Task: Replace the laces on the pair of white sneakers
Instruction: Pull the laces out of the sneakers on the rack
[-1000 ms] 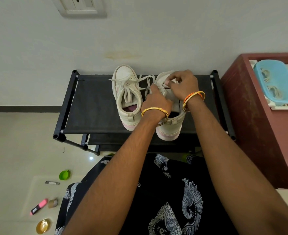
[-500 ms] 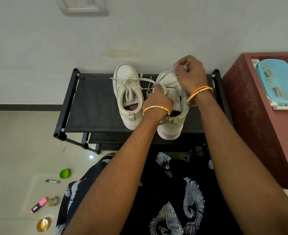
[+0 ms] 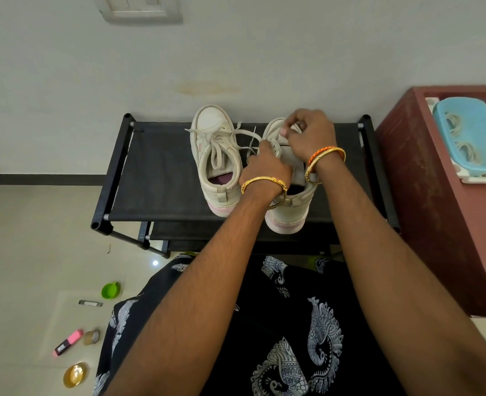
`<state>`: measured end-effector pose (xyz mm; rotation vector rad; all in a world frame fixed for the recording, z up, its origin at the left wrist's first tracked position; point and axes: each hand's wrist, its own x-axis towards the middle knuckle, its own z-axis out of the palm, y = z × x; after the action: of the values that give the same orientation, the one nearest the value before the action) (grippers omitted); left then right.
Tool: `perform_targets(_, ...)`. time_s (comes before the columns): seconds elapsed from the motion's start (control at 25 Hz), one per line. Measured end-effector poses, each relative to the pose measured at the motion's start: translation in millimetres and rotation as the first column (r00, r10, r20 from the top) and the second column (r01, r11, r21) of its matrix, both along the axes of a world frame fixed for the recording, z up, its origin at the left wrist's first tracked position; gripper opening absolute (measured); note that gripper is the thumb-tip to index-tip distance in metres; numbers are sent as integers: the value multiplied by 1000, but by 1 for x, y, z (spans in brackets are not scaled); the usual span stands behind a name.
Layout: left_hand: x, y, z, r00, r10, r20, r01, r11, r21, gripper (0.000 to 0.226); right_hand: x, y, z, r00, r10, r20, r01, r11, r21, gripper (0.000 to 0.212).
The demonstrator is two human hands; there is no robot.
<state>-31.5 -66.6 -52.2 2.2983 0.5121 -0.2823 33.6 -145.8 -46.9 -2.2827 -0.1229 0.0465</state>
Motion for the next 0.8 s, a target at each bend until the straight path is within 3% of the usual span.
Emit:
perform_targets(0.12, 1, -1, -1, 1000, 11, -3, -11, 1000, 11, 50, 3, 3, 13, 999, -22, 29, 14, 970, 241, 14)
perform_targets(0.28, 2, -2, -1, 1000, 10, -17, -10, 1000, 10, 54, 0, 3, 27, 999, 18, 36, -35, 854, 519, 27)
perform_targets(0.4, 2, 0, -1, 1000, 18, -15, -18, 1000, 5, 57, 1, 2, 28, 992, 8, -125, 81, 717, 692, 23)
perform_targets(0.48, 2, 1, -2, 999, 31, -14, -31, 999, -17, 55, 2, 2, 24, 996, -51, -69, 78, 873, 482, 15)
perform_targets(0.56, 2, 1, -2, 999, 46, -9, -46, 998, -37, 54, 2, -1, 14, 999, 16, 33, -17, 999, 27, 11)
perform_targets(0.64, 2, 0, -2, 999, 51, -11, -52, 998, -40, 53, 0, 0, 3, 990, 137, -30, -139, 941, -308, 17)
perform_targets(0.72, 2, 0, -2, 999, 50, -17, -51, 998, -34, 53, -3, 2, 3, 984, 165, -64, -176, 884, -432, 18)
perform_targets(0.8, 2, 0, -1, 998, 52, -18, -53, 998, -26, 51, -4, 4, 6, 986, 157, -51, -163, 881, -443, 19)
